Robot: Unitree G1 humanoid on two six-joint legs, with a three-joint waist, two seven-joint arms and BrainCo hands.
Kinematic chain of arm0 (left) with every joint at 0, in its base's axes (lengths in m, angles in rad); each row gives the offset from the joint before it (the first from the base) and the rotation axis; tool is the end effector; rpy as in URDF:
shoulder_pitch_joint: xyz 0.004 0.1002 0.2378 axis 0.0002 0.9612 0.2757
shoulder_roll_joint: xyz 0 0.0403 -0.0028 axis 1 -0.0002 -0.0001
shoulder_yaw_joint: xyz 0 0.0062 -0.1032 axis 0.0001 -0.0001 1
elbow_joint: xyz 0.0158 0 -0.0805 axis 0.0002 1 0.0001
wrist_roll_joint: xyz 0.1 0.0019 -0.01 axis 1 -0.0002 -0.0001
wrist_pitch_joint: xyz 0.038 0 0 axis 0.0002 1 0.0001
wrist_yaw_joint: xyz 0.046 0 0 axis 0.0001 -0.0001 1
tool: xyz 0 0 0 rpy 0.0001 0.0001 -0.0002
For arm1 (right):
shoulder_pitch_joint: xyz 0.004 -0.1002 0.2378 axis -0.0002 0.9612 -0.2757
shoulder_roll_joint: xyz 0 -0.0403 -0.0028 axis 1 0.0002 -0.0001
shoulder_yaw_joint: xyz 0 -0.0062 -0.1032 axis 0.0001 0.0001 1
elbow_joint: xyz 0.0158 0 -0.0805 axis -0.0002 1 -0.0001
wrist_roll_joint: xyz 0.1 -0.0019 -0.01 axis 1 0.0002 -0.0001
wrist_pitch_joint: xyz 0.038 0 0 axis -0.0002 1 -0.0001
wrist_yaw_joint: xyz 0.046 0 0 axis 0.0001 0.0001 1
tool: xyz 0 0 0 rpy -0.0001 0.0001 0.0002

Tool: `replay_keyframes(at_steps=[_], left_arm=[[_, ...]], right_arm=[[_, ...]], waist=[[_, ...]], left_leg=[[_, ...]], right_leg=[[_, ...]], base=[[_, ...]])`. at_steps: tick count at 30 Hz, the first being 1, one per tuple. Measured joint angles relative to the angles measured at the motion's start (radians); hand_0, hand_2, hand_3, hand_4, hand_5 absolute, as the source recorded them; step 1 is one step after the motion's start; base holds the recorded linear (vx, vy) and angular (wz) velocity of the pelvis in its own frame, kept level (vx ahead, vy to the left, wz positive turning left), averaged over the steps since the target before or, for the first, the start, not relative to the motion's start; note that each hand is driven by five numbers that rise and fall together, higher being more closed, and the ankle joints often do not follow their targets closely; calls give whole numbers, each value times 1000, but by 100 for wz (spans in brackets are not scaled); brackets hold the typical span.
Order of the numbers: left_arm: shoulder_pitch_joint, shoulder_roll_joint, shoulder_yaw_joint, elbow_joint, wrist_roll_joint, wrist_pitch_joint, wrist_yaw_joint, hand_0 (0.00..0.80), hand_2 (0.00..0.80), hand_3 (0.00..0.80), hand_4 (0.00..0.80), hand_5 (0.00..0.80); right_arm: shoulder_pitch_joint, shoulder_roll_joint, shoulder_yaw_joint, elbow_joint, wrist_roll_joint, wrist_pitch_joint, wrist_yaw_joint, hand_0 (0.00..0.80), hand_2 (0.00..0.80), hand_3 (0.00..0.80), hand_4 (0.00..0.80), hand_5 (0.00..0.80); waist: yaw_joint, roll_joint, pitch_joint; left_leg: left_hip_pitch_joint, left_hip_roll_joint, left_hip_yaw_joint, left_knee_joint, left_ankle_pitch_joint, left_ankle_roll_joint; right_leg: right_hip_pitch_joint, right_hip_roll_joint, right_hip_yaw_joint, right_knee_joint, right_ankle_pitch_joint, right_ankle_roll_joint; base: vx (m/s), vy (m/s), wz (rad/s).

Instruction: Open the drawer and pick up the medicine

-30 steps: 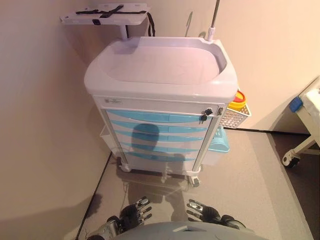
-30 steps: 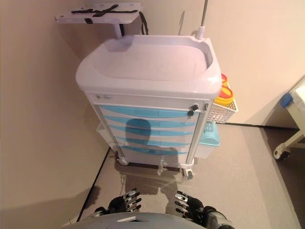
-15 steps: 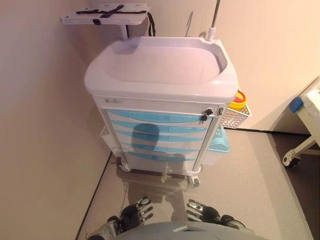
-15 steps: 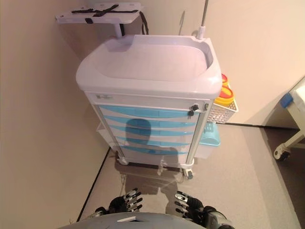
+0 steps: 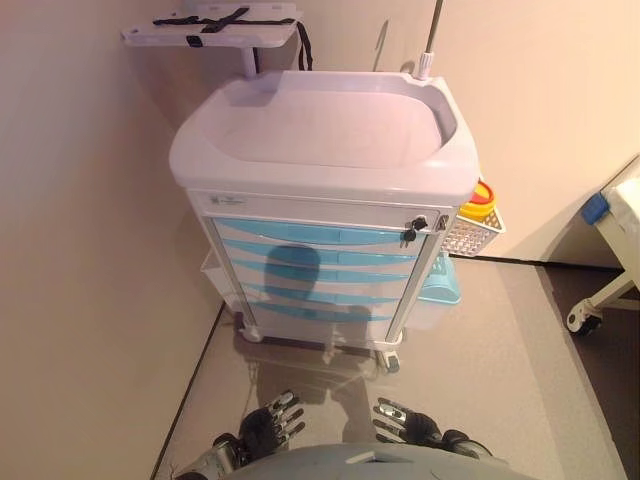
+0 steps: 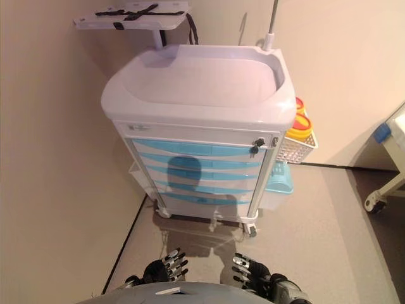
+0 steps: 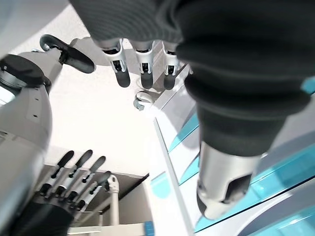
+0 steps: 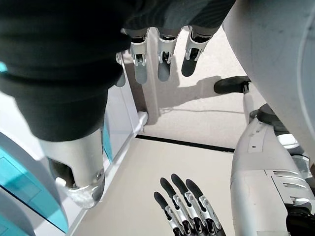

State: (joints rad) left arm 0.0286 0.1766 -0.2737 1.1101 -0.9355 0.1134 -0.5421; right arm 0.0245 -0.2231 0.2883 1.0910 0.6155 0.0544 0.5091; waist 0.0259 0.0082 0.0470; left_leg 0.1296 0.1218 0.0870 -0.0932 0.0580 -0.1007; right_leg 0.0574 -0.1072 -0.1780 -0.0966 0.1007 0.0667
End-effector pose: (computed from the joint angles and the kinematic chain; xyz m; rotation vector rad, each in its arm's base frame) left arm 0.0755 0.1845 -0.1190 -0.8511 1.0144 -0.0928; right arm 0.0815 -0.2006 -0.1148 0.4912 1.0844 0.2389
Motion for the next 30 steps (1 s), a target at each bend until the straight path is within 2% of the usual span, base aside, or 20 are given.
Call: replay_keyframes(at_steps=[5,11,16,19,23,30], left_arm=[[17,13,7,-41,-100,38,-12,0,0,0,0,0],[9,17,35,-45,-194,43,-15,0,0,0,0,0],[-49,35,57,-58,-305,43,-28,0,0,0,0,0],[-96,18,66,-119,-372,60,-50,0,0,0,0,0],[-156,-9,75,-157,-446,61,-57,0,0,0,0,0],[-229,-6,115,-197,-572,54,-67,0,0,0,0,0]], right_arm=[[27,-5,-1,-45,32,-33,26,0,0,0,0,0],[37,0,-9,-59,50,-60,27,0,0,0,0,0],[13,1,-9,-93,73,-90,27,0,0,0,0,0],[8,3,-9,-134,75,-102,25,0,0,0,0,0],[1,10,-9,-175,119,-100,22,0,0,0,0,0],[-13,8,-9,-214,135,-99,23,0,0,0,0,0]], waist=[[0,-4,22],[-1,-12,60],[-4,-38,151],[-6,-58,210],[-28,-87,256],[-58,-102,300]], left_leg=[[-12,0,2,0,0,0],[-30,-3,2,6,1,1],[-90,-5,8,55,-5,-2],[-116,-8,9,74,-9,3],[-155,-8,11,110,-17,2],[-202,-3,23,177,-45,1]], right_leg=[[-15,-1,3,2,0,0],[-38,4,6,10,2,4],[-98,4,27,45,3,3],[-127,-1,35,66,2,3],[-164,-3,48,92,1,1],[-199,1,80,114,1,1]], base=[[40,36,-1],[34,22,-1],[-45,10,-7],[-14,-10,-3],[-2,-10,-4],[1,-41,-7]])
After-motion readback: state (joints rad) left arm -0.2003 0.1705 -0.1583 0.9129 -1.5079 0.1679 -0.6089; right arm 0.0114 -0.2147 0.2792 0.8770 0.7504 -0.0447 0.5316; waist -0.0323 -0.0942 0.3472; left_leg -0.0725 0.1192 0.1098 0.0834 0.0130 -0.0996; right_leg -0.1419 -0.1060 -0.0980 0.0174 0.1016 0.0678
